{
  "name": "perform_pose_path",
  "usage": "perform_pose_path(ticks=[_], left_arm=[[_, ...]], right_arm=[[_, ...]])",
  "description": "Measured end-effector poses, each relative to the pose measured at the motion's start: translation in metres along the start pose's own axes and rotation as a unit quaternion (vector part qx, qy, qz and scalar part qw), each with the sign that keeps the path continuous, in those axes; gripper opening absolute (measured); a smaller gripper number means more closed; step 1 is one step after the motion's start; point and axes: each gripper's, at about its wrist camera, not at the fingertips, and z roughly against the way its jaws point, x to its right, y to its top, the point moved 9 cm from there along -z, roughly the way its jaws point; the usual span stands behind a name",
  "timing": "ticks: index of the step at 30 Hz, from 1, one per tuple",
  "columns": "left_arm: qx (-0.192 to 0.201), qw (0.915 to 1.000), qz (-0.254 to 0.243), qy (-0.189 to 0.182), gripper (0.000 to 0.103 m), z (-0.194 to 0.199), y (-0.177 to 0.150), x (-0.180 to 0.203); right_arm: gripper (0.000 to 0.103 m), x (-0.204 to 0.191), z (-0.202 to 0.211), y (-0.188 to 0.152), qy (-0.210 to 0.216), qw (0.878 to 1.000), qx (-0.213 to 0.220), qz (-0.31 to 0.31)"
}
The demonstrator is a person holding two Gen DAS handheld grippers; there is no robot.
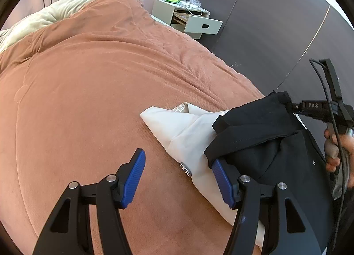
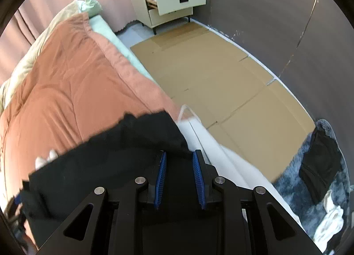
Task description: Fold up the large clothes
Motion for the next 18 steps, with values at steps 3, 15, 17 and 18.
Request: perform_pose_path(ticks=[3, 15, 17, 18], left_arm=[[-0.002, 1.0000, 0.002, 0.000, 0.063, -0.001, -0.001, -0.001], [-0.001, 0.9999, -0.010, 0.013, 0.063, 0.027, -0.003, 0.014], [0.001, 0.9998, -0.013, 0.012, 0.063, 0.034, -0.004, 0.022], [0.001, 0.9998, -0.014, 0.011, 0.063, 0.038, -0.005, 0.025]], right_arm=[[0.026, -0.007, -0.007, 0.009, -0.005, 1.000, 0.005, 0.008], [0.030, 0.001, 0.040, 0.003, 0.000, 0.999, 0.026, 0.025], [0.039, 0.005, 0.063, -0.009, 0.011, 0.999, 0.037, 0.029], [0.043, 0.007, 0.070, -0.013, 0.013, 0.999, 0.040, 0.029]])
